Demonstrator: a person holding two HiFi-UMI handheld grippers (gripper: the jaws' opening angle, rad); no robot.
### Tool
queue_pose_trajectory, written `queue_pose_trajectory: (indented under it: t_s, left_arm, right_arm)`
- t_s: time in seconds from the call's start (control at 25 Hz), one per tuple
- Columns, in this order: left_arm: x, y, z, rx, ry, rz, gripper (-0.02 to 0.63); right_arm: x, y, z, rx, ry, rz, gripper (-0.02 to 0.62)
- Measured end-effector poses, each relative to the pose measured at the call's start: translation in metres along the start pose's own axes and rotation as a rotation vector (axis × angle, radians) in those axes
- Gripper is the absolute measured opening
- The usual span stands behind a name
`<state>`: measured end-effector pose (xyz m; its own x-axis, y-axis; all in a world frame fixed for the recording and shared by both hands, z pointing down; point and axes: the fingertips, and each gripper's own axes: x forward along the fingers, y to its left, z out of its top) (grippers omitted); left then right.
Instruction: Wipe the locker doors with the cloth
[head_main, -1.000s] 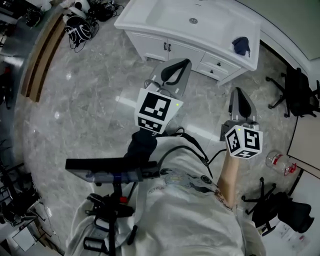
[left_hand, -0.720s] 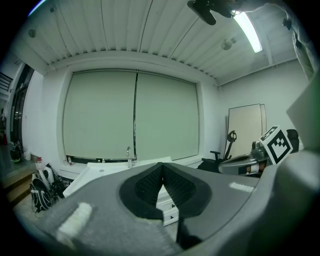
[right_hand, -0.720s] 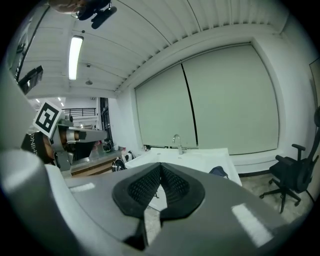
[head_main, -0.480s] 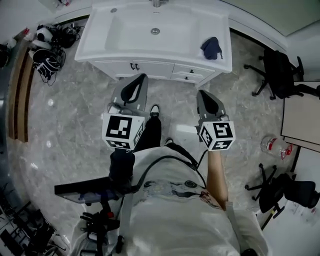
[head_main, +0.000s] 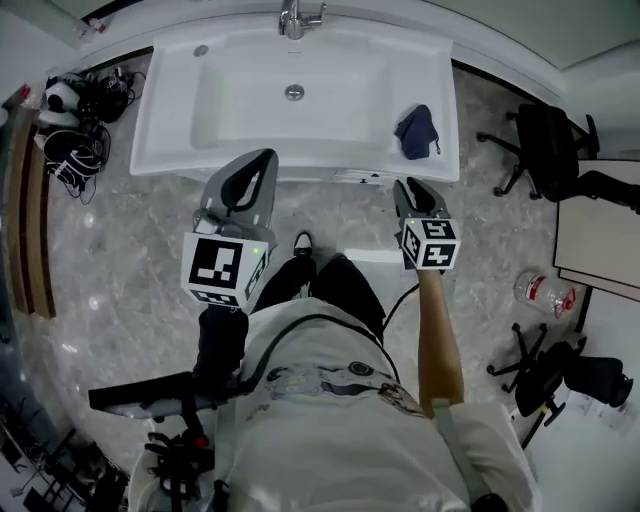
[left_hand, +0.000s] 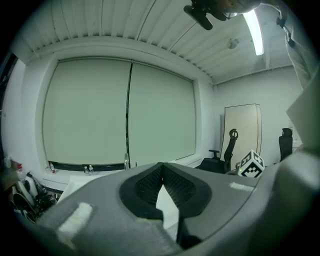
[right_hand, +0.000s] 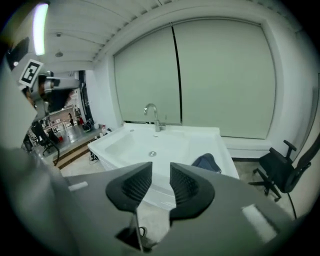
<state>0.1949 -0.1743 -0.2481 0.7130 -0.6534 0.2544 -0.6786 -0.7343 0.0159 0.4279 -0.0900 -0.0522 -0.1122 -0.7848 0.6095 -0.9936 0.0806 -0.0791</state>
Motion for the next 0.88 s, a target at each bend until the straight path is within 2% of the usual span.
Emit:
queue_pose_trajectory:
  t_s: [0.24, 0.36, 0.48, 0.64, 0.72, 0.76, 0.8, 0.88]
  left_arm:
    - [0.045, 0.011, -0.011, -0.026, 0.046, 0.031, 0.002]
    - [0.062, 0.014, -0.011, -0.037, 0.079, 0.059, 0.002]
    - [0.075, 0.020, -0.012, -0.037, 0.112, 0.096, 0.002]
    - [0.078, 0.035, -0.022, -0.042, 0.157, 0.156, 0.002]
    - [0.074, 0.043, -0.029, -0.057, 0.165, 0.185, 0.002]
    - [0.072, 0.047, -0.032, -0.064, 0.166, 0.199, 0.002]
    - [0.068, 0.050, -0.035, -0.070, 0.168, 0.210, 0.002]
    - [0.059, 0.054, -0.040, -0.076, 0.169, 0.227, 0.002]
  right_arm:
    - [0.102, -0.110, -0.031, 0.015, 0.188, -0.068, 0.226]
    - [0.146, -0.151, -0.037, 0.009, 0.263, -0.084, 0.249]
    - [0.178, -0.180, -0.043, 0.008, 0.337, -0.100, 0.269]
    - [0.208, -0.188, -0.056, 0.010, 0.412, -0.064, 0.290]
    - [0.212, -0.184, -0.057, 0.041, 0.396, -0.044, 0.248]
    - [0.212, -0.180, -0.057, 0.044, 0.386, -0.033, 0.146]
    - [0.211, -0.175, -0.058, 0.042, 0.378, -0.024, 0.113]
    - [0.206, -0.162, -0.056, 0.047, 0.349, -0.003, 0.103]
